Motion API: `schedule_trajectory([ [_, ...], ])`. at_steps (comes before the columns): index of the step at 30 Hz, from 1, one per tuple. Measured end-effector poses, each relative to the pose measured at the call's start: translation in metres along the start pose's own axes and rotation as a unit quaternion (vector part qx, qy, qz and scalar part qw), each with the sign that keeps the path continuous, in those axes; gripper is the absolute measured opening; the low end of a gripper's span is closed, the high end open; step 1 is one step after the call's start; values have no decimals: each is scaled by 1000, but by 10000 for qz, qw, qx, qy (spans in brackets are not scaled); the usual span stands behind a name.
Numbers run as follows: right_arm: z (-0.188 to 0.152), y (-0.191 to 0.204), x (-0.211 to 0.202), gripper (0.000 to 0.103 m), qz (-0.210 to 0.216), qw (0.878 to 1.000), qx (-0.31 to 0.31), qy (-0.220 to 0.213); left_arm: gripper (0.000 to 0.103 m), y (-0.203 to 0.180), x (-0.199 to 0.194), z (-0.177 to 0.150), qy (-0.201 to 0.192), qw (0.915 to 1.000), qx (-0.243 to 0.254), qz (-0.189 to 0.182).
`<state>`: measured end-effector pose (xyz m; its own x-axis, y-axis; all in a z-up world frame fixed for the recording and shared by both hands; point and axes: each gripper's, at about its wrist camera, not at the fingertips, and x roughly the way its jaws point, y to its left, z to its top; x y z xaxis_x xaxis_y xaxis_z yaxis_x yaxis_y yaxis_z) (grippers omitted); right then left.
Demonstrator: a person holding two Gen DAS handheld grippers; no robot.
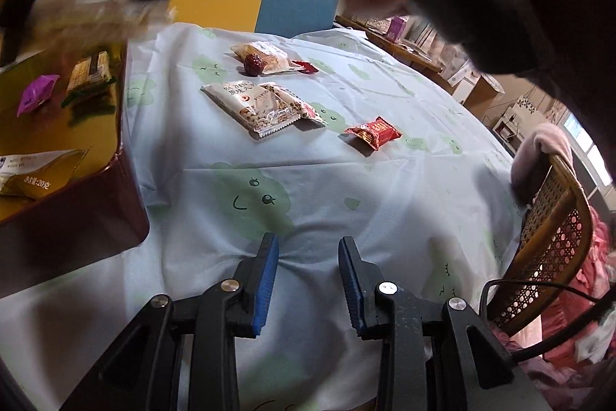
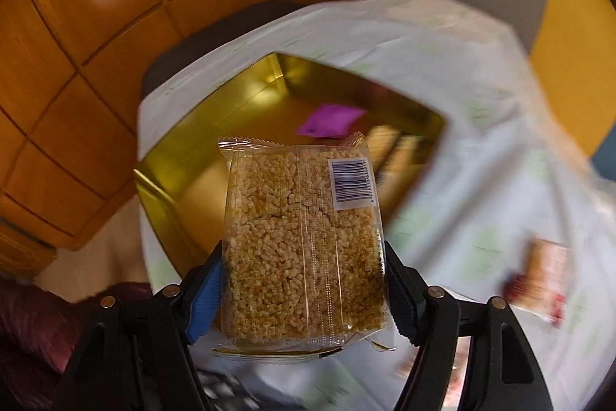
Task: Organize snacks
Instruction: 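Carry the rice-crisp bar into the gold tin with the right tool and release it, then move the open right tool back over the table toward the remaining snacks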
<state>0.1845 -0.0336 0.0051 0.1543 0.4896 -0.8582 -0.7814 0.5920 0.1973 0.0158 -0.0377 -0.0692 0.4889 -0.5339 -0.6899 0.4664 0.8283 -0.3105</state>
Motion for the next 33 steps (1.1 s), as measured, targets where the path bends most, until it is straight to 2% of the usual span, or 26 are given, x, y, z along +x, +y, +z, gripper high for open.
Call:
schedule_trajectory([
  [2,4,0,18,75,15,9997,82,235,29,2,0,0,-8,10000,-21,-33],
  [5,-7,-2,24,75,-51,9994,240,237,29,2,-1,-1,-23,10000,-31,-44],
  [10,-45,-35,-25,75,-97,9966,743,-335,29,0,-1,-2,-38,10000,22,29],
  [11,-57,-45,-35,75,-274,9955,845,-341,29,-1,-1,-2,-34,10000,49,61],
  [12,-74,-58,-45,75,-631,9930,950,-295,29,-3,-1,-2,-30,9999,79,112],
  [13,-89,-71,-49,75,-1007,9893,1036,-218,29,-3,0,-2,-33,9999,77,136],
  [15,-123,-100,-55,75,-1855,9738,1316,28,29,-5,0,-2,-28,9997,111,218],
  [18,-181,-150,-68,75,-2772,9390,2026,182,29,-11,2,-1,11,9990,185,405],
  [19,-196,-164,-74,75,-2958,9278,2272,119,29,-13,3,0,31,9986,212,475],
  [21,-226,-188,-87,75,-3071,9051,2939,-106,29,-17,4,1,72,9978,235,610],
  [22,-231,-197,-91,75,-3163,8947,3153,13,29,-17,5,1,100,9975,220,664],
  [24,-231,-203,-105,75,-3368,8821,3275,-338,30,-19,6,4,182,9967,187,773],
  [25,-231,-206,-107,75,-3368,8791,3351,-391,30,-20,7,5,209,9963,184,808],
  [28,-234,-215,-91,74,-3391,8692,3596,92,30,-23,8,6,250,9952,175,929],
  [31,-238,-215,-76,72,-3363,8734,3490,472,30,-25,9,6,288,9943,173,1014],
  [33,-233,-212,-78,71,-3310,8803,3373,416,30,-26,10,7,310,9937,208,1054],
])
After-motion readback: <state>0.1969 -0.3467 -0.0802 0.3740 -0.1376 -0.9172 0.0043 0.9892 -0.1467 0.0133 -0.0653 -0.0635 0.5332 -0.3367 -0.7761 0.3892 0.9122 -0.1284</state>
